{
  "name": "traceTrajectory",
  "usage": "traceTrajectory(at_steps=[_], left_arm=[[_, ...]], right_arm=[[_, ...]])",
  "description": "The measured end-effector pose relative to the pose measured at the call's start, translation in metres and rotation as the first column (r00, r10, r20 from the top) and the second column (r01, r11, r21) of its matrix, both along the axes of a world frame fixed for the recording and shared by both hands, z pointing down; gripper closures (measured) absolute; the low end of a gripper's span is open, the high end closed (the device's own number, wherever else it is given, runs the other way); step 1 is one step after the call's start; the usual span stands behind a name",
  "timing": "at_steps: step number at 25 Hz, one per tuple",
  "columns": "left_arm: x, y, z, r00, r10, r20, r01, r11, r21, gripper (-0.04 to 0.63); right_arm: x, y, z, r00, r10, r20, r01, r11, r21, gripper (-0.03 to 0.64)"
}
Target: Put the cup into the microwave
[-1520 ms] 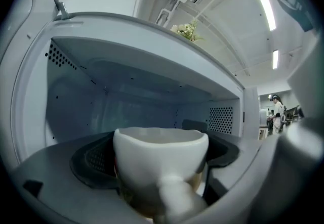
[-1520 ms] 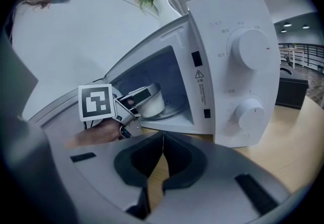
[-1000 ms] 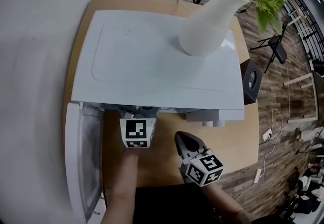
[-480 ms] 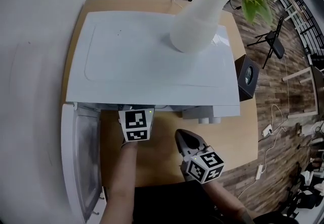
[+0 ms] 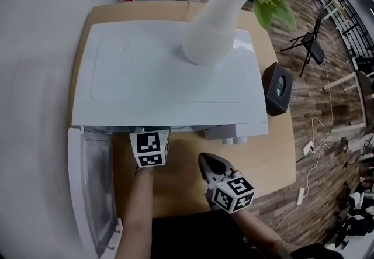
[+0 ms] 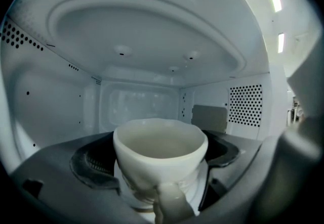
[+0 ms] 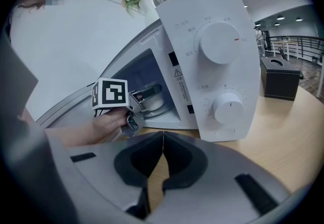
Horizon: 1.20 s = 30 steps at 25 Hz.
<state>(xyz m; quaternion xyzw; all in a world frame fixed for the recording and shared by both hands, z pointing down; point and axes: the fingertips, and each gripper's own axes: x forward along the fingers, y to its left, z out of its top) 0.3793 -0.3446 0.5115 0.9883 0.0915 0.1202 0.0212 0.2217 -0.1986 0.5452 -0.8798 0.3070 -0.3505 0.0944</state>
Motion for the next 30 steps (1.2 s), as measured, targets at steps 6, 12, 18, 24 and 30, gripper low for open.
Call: traceTrajectory(at_steps=[6, 12, 18, 24, 30], left_arm=[[0.0, 0.0, 0.0, 1.0, 0.014, -0.006, -0.014, 1.0, -0.007, 0.115], [-0.001, -0.001, -0.001, 1.0, -0.014, -0.009, 0.014, 1.0, -0.001, 0.115], [-0.013, 0.0, -0.002, 1.0, -0.029, 0.001, 0.029, 1.0, -0.002, 0.115], [-0.03, -0.002, 0.005, 0.999, -0.026, 0.048, 0.027, 1.0, -0.013, 0.115], [-0.041, -0.002, 0.008, 0.998, -0.018, 0.067, 0.019, 1.0, -0.014, 0.117]], right_arm=[[0.0, 0.005, -0.003, 1.0, 0.016, -0.023, -0.015, 1.0, 0.027, 0.623], [-0.004, 0.017, -0.01, 0.998, 0.047, -0.049, -0.046, 0.998, 0.033, 0.623], [-0.01, 0.024, -0.011, 0.996, 0.066, -0.051, -0.065, 0.997, 0.036, 0.623], [-0.01, 0.025, -0.016, 0.994, 0.081, -0.066, -0.078, 0.996, 0.048, 0.623], [-0.016, 0.026, -0.02, 0.993, 0.087, -0.082, -0.083, 0.995, 0.049, 0.623]])
